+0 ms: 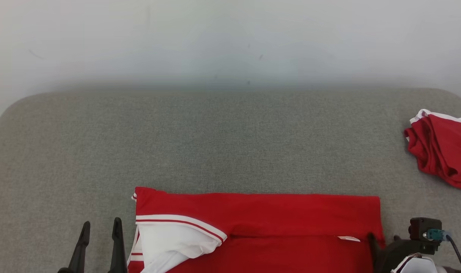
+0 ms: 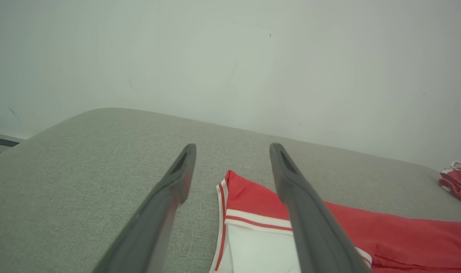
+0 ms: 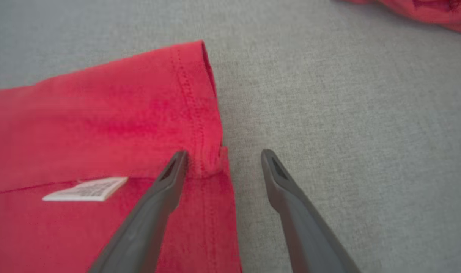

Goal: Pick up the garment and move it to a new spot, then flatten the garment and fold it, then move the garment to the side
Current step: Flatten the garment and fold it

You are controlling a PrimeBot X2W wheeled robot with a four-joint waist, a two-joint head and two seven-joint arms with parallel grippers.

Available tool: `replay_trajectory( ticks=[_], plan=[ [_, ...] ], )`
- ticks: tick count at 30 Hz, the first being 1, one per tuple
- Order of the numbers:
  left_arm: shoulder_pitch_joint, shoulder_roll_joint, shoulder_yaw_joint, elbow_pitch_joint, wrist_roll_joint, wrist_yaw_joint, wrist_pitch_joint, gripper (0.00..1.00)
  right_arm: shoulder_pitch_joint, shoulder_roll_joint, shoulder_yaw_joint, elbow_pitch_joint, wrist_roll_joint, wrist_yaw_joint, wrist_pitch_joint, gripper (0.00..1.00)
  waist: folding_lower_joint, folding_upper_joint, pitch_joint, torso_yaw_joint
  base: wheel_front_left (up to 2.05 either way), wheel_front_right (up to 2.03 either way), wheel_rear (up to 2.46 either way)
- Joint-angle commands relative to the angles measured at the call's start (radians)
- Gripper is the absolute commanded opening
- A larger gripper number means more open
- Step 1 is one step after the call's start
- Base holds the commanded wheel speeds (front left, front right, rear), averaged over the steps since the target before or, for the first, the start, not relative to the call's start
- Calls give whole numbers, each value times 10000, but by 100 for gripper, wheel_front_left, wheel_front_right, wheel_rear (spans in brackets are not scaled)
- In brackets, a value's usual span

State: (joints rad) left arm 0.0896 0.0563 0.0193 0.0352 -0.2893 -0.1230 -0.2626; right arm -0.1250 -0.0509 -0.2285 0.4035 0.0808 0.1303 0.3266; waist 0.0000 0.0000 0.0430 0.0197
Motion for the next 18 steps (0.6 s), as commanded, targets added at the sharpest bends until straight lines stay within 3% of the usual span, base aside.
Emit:
replay_trajectory(
  ticks=[1, 12, 13, 14, 15, 17, 18],
  plan=[
    [-90, -35, 5, 78, 29, -2, -31, 100, -150, 6, -51, 185, 145, 1, 55, 100, 0, 0, 54, 51, 0, 0, 0],
    [-304, -47, -17, 194, 64, -78, -31, 100, -499, 28, 174, 1023, 857, 7, 310, 100, 0, 0, 292, 171, 0, 0, 0],
    [-287, -45, -9, 210, 72, -83, -31, 100, -534, 36, 271, 1145, 982, 13, 439, 77, 0, 0, 294, 178, 0, 0, 0],
    [-287, -45, -9, 210, 72, -83, -31, 100, -534, 36, 271, 1145, 982, 13, 439, 77, 0, 0, 294, 178, 0, 0, 0],
    [-287, -41, -6, 219, 77, -87, -33, 100, -571, 51, 339, 1273, 1077, 13, 559, 45, 0, 0, 298, 187, 0, 0, 0],
    [-301, -32, -1, 243, 92, -92, -31, 100, -561, 59, 429, 1447, 1173, 13, 754, 14, 0, 0, 295, 215, 0, 0, 0],
    [-304, -28, -2, 257, 102, -67, -31, 100, -556, 59, 444, 1499, 1205, 12, 815, 4, 0, 0, 287, 230, 0, 0, 0]
  ],
)
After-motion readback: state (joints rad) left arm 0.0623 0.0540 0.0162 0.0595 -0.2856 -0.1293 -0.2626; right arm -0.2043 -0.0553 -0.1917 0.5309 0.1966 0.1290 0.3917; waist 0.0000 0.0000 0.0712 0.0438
